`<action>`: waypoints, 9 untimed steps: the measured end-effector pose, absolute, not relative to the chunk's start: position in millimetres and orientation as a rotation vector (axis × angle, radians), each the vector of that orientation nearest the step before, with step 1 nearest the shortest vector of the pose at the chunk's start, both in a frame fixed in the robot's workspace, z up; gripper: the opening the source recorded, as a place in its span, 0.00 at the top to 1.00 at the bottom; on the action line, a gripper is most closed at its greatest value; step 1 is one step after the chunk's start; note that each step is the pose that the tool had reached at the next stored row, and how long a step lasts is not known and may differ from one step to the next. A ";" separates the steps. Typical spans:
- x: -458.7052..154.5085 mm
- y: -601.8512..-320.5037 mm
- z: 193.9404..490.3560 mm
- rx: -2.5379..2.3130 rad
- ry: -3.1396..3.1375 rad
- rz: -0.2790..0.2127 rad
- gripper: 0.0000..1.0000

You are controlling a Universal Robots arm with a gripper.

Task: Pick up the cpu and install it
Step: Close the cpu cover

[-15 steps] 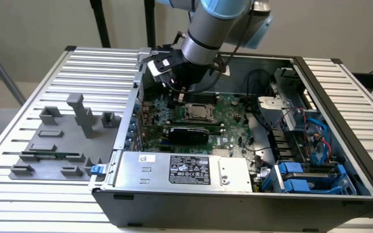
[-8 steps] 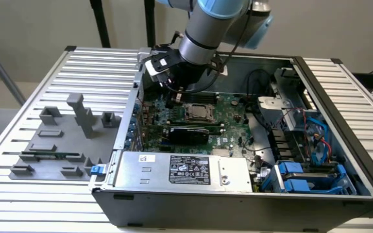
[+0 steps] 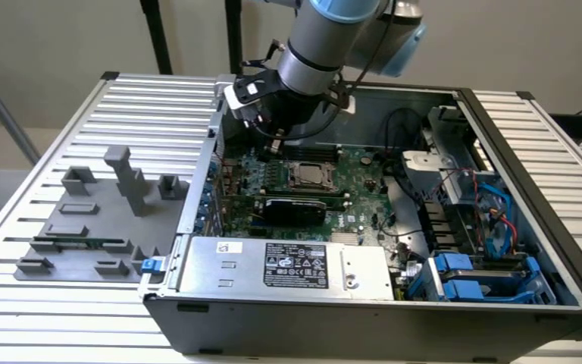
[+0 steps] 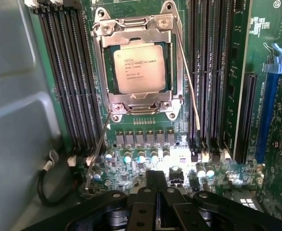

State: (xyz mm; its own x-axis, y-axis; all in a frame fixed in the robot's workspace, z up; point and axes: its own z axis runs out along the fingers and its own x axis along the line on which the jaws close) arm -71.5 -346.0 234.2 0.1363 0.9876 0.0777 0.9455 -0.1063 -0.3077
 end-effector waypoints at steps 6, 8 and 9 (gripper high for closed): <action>-71.5 -346.0 238.8 -2.200 -1.797 0.192 0.89; -71.4 -346.0 239.5 -2.223 -1.765 0.186 0.89; -71.5 -346.0 239.8 -2.235 -1.749 0.183 0.89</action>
State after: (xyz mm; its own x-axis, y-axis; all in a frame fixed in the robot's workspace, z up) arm -71.5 -346.0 239.8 0.2521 0.9643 0.0814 0.9265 -0.2162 -0.3081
